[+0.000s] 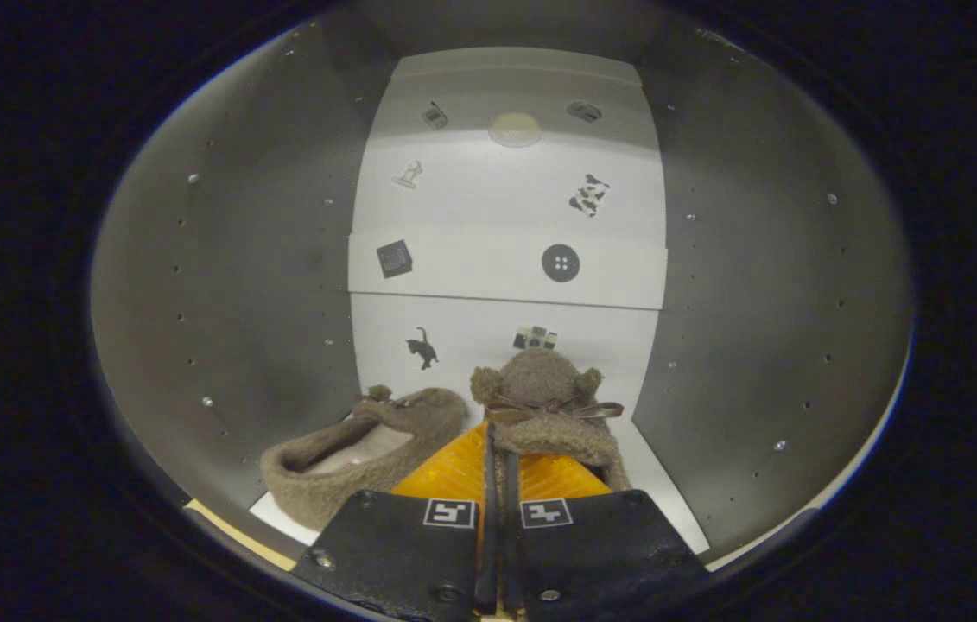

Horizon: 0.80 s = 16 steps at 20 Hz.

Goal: Open the shoe cabinet door, grab the shoes and put them into the shoe cabinet, then close the shoe cabinet door.

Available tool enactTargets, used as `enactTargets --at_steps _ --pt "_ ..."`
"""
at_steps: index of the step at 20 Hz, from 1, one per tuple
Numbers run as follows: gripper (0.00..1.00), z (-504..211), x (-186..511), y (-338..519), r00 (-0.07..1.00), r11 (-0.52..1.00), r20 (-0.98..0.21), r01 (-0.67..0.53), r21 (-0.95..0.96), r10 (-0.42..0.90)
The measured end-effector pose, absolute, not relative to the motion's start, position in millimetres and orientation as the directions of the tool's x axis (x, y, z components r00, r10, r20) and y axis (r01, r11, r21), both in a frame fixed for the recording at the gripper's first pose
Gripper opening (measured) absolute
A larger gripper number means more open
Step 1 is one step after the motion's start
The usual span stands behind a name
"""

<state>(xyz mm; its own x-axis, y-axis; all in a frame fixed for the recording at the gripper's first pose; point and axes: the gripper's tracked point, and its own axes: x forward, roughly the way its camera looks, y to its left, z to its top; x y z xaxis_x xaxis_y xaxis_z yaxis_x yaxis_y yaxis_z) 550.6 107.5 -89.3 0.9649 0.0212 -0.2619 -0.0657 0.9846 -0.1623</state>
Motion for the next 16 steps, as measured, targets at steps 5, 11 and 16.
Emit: enactTargets --at_steps 5,11,16 --pt "0.40 -104 567 89 0.963 0.979 -0.263 0.000 -0.206 -0.056" --pt "0.94 -108 556 89 0.957 0.973 -0.287 -0.026 -0.231 -0.042" --pt "0.97 -107 534 94 0.953 0.978 -0.302 -0.043 -0.204 -0.021"
